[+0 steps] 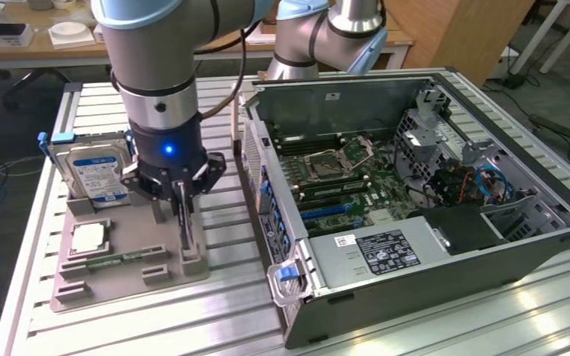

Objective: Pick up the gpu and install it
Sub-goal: 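Pick up the gpu and move the gpu toward the slot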

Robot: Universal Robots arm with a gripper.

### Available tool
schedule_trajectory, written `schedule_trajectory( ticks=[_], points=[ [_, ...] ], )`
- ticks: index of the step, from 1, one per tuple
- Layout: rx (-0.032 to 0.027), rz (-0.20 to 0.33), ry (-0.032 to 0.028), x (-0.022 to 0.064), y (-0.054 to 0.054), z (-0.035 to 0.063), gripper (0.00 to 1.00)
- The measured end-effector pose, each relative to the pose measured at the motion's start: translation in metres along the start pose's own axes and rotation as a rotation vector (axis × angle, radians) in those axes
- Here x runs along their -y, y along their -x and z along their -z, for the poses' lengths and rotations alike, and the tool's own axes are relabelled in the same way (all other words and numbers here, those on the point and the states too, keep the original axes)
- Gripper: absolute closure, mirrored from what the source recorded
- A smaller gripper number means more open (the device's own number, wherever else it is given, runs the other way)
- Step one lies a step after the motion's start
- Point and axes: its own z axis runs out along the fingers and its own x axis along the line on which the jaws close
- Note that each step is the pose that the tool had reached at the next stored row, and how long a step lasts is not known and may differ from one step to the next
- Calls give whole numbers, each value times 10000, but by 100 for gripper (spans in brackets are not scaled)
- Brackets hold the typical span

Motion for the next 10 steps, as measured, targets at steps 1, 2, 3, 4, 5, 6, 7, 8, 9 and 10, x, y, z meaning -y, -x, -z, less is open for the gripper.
schedule_trajectory(
  ticks=[1, 2, 3, 4, 5, 6, 7, 8, 9, 10],
  points=[
    [0, 1, 1, 0, 0, 18, 74],
    [0, 1, 1, -1, 1, 34, 74],
    [1, 1, 1, -1, 0, 48, 74],
    [1, 0, 0, -1, 1, 62, 74],
    [1, 1, 1, -1, 1, 79, 74],
    [1, 0, 1, -2, 1, 95, 74],
    [1, 1, 1, -2, 1, 110, 74],
    [1, 0, 1, -2, 1, 127, 74],
    [2, 1, 1, -2, 1, 143, 74],
    [1, 0, 1, -2, 1, 162, 74]
  ],
)
